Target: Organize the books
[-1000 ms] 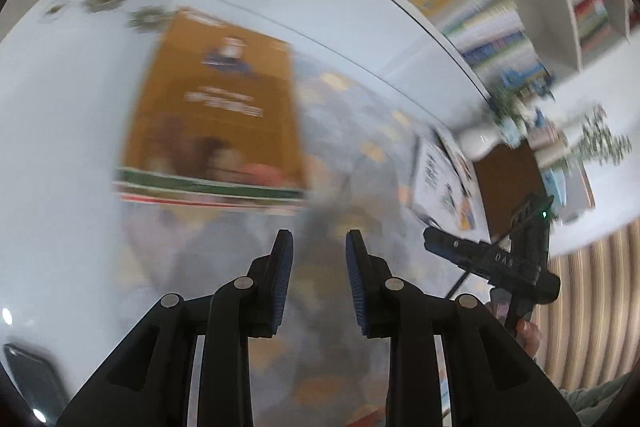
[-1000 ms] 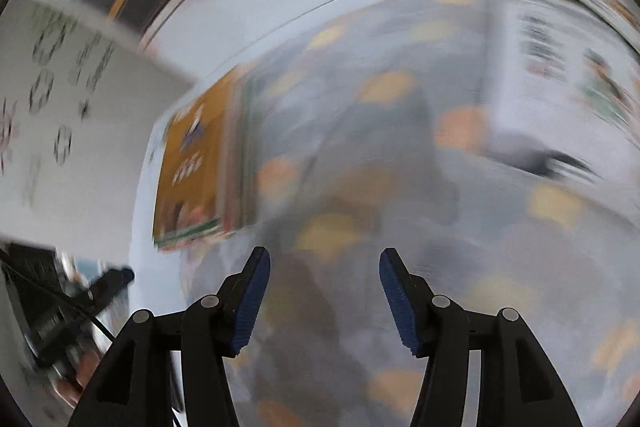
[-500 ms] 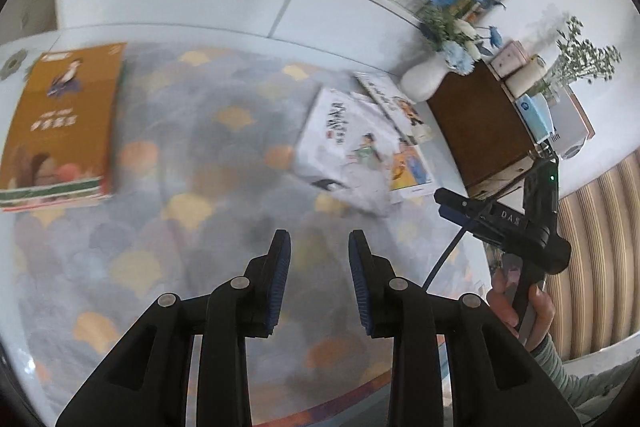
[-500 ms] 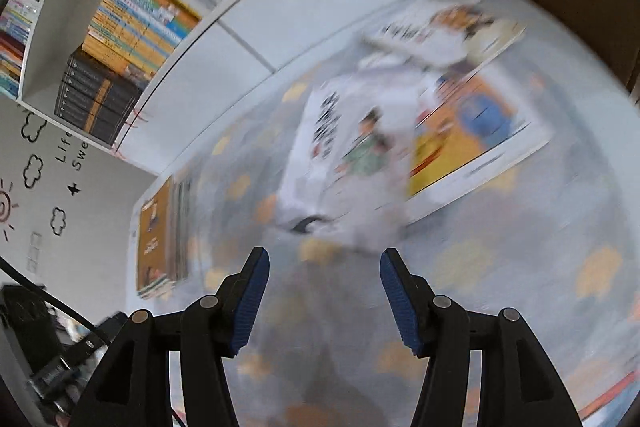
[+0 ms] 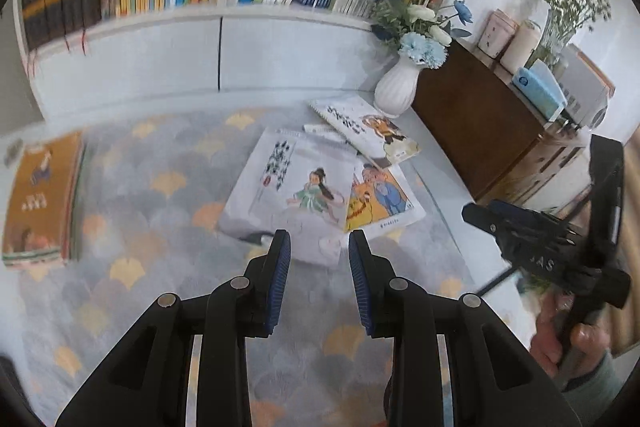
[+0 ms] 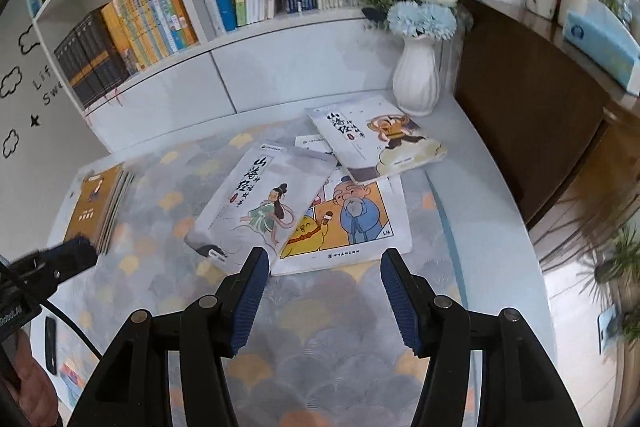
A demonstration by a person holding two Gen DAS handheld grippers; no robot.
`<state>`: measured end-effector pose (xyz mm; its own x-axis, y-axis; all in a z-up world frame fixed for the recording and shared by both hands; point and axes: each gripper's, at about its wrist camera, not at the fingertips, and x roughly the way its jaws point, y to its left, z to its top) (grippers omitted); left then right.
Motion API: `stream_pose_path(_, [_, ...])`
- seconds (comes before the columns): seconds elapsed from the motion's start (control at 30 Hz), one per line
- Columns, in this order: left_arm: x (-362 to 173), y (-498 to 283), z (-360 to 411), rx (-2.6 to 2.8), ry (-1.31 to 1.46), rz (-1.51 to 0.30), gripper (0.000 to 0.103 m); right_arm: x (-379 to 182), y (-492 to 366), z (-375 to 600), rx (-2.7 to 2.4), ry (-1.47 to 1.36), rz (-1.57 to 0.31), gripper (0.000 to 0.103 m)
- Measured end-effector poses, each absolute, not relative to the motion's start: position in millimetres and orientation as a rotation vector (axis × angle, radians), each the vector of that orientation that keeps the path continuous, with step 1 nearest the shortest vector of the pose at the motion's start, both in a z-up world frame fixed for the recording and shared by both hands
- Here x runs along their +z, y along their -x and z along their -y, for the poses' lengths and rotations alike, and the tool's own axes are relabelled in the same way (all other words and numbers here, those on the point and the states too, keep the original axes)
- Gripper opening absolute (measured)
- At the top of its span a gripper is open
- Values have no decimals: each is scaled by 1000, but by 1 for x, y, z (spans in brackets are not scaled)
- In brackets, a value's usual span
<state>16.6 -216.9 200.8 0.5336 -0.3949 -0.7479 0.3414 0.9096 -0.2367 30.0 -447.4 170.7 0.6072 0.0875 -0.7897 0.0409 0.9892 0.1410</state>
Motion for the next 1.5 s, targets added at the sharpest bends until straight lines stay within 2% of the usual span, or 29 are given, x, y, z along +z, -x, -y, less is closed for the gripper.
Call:
stream_pose_path(0.17, [203, -27, 224, -411, 93, -900, 33, 173, -31, 449, 41, -112, -899, 61])
stream_pose_path(0.27, [199, -37, 226, -428, 129, -926, 43, 171, -37, 453, 60, -138, -888, 64])
stream_pose_path(0.63, [161, -81, 219, -364, 189, -1012, 44, 143, -72, 452, 78, -157, -950, 64])
stream_pose_path(1.13, [59, -165, 208, -263, 182, -1153, 44, 68, -127, 440, 87, -231, -1106, 64])
stream_pose_path(1.17, [55, -169, 208, -262, 179, -1150, 44, 64, -130, 438, 95, -239, -1105, 63])
stream_pose_path(1.23, [47, -175, 208, -259, 178, -1152, 44, 57, -137, 433, 110, -239, -1112, 54])
stream_pose_path(1.3, [39, -181, 210, -259, 175, -1165, 44, 47, -147, 426, 119, -225, -1133, 50])
stream_pose_path(1.5, [28, -186, 216, -306, 174, -1182, 44, 29, -165, 413, 109, -198, -1145, 49])
